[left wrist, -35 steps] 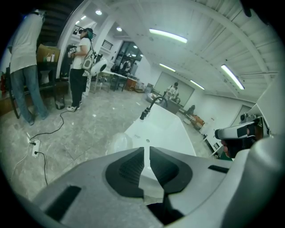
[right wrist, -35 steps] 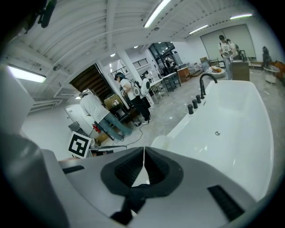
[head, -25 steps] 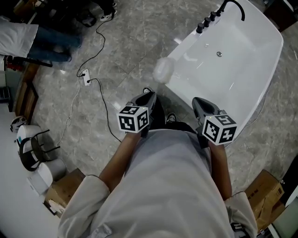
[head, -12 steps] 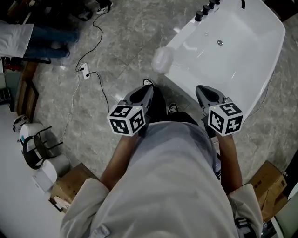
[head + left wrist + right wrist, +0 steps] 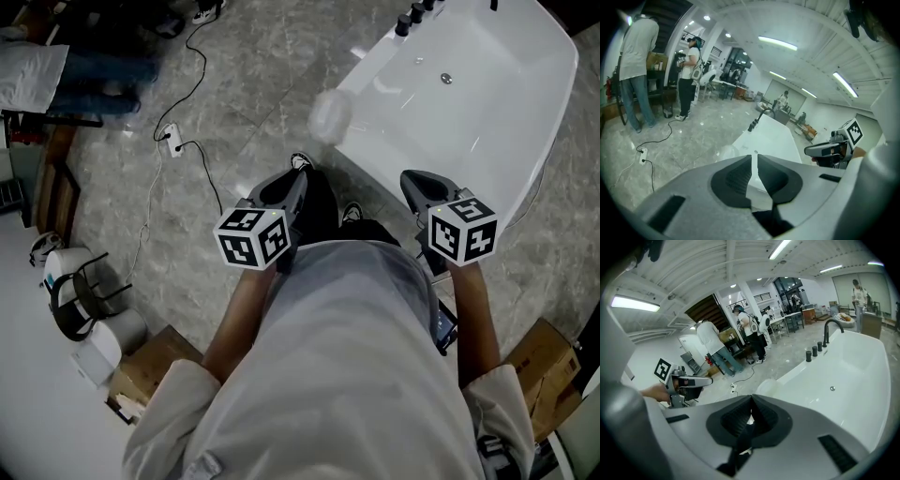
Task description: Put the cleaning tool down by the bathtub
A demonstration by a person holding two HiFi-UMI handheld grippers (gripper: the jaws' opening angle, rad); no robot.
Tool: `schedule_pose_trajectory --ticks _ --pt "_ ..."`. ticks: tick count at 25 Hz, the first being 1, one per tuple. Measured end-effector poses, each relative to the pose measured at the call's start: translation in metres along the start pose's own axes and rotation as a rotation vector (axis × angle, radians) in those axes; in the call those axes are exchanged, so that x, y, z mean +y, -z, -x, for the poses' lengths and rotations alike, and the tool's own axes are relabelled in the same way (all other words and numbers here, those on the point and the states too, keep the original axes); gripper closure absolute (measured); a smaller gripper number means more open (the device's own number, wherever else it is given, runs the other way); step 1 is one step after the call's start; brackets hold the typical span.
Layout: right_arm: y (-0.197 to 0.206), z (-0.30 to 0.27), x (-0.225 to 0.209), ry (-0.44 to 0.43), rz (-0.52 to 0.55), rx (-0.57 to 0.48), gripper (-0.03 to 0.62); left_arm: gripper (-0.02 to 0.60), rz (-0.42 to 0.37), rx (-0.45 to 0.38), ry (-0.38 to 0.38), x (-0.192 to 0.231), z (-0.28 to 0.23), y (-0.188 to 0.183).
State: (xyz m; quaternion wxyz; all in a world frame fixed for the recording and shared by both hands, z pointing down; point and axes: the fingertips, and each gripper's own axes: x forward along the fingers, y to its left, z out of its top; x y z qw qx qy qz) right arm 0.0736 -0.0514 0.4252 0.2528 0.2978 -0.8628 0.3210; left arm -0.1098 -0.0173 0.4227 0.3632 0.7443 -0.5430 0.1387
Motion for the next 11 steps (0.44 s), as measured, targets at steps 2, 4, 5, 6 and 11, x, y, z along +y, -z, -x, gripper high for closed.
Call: schedule_pose_trajectory --ticks 2,4,5,6,11 --pt "0.0017 -0.002 0.0007 0.005 0.004 0.015 0.583 0.541 0.003 0.005 -0.002 0.0026 0.0011 0.0015" --pt "0.0035 -0.0032 0.002 0.01 0.009 0.027 0.583 0.541 0.005 0.008 0.0 0.0033 0.0024 0.0033" --pt "0.0042 -0.004 0.0028 0.011 0.012 0.034 0.583 0.541 0.006 0.009 0.002 0.0036 0.0029 0.0039" --pt "0.0047 -0.005 0.0038 0.012 0.015 0.04 0.583 0.541 0.007 0.01 0.004 0.0044 0.0033 0.0045" --pt "0.0081 -0.01 0.008 0.022 0.022 0.067 0.583 0.541 -0.008 0.028 0.005 0.0102 0.006 0.007"
